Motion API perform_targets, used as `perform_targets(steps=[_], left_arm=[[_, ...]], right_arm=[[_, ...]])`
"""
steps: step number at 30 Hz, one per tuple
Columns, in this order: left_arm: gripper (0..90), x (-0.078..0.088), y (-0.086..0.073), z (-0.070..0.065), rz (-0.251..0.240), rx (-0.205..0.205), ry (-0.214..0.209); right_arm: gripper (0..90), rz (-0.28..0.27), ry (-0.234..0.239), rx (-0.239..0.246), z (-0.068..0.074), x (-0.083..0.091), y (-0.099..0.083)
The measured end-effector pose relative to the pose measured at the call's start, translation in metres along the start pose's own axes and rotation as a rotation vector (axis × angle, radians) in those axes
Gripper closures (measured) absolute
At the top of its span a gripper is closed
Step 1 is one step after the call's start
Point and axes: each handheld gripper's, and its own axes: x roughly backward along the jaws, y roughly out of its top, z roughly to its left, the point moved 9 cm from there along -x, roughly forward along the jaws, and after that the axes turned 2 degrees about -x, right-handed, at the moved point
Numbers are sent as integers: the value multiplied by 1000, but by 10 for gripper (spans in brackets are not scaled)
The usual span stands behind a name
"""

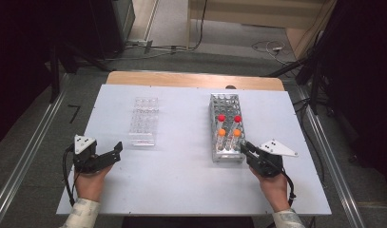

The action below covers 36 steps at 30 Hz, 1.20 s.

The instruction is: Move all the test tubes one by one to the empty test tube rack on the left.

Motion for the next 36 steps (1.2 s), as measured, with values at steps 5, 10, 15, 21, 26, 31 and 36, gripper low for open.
perform_targets(steps=[5,10,15,21,26,31,36], left_arm=[[88,0,0,0,0,-1,0],[88,0,1,-1,0,-2,2],[88,1,3,-7,3,-14,-10],[88,5,7,-20,1,-35,-35],[77,8,12,-36,-10,-61,-61],[77,8,16,-50,-21,-78,-105],[77,8,18,-58,-25,-93,-124]], right_arm=[[740,-61,3,0,2,14,16],[741,-140,2,-8,0,33,36],[741,-173,9,-12,1,48,48],[740,-146,72,2,18,51,48],[740,-122,126,16,38,42,46],[741,-111,173,43,59,35,45],[741,-94,210,64,74,25,45]])
